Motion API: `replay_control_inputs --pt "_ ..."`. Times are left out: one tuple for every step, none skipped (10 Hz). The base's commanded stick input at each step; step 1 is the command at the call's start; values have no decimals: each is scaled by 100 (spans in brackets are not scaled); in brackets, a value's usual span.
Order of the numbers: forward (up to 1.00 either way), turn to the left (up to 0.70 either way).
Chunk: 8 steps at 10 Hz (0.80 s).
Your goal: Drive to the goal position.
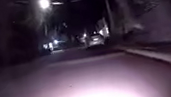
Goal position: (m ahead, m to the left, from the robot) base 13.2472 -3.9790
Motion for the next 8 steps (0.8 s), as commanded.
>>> replay_control_inputs --pt "60 0" --pt "60 0" --pt "60 0" --pt "60 0" --pt "60 0" --pt "60 0" --pt "60 0" --pt "60 0"
